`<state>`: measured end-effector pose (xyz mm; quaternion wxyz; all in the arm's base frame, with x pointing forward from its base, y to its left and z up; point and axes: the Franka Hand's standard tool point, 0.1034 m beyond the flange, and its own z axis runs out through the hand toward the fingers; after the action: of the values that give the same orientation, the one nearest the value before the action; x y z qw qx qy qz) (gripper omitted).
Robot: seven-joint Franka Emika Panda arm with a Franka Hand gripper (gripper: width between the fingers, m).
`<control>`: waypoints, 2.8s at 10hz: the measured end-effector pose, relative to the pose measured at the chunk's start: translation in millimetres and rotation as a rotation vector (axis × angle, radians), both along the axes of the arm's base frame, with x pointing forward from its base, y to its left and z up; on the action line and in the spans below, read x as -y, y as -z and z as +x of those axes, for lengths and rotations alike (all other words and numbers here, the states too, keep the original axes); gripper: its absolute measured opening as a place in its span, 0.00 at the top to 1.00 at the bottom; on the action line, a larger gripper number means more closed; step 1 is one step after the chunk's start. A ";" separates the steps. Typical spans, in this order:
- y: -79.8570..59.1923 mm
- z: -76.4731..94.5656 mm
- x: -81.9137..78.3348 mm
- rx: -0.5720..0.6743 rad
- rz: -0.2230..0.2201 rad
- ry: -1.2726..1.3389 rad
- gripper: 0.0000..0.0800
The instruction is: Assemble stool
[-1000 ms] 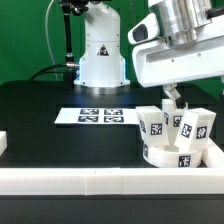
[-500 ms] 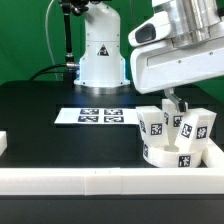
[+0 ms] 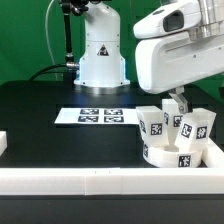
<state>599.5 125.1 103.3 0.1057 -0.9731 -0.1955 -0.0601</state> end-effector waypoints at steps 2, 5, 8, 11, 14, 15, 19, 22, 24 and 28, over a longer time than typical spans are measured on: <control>0.4 0.1 1.8 0.032 -0.011 -0.138 0.19; -0.6 4.1 2.1 0.137 -0.088 -0.498 0.19; 2.8 2.0 6.4 0.160 -0.137 -0.727 0.19; 3.4 2.6 11.9 0.192 -0.170 -0.929 0.19; 7.0 1.3 16.7 0.217 -0.208 -1.167 0.19; 8.7 0.5 17.9 0.233 -0.224 -1.266 0.19; 17.9 -4.3 18.4 0.243 -0.255 -1.458 0.19; 27.5 -7.6 16.6 0.231 -0.251 -1.472 0.19; 27.9 -7.7 17.1 0.229 -0.250 -1.468 0.22; 27.8 -7.6 18.5 0.222 -0.248 -1.426 0.58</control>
Offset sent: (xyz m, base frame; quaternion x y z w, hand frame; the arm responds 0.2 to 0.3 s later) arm 0.0000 0.0000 0.0000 0.0000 0.0000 -0.1938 0.9810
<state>591.9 106.6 75.5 -0.0125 -0.6024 -0.7964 -0.0523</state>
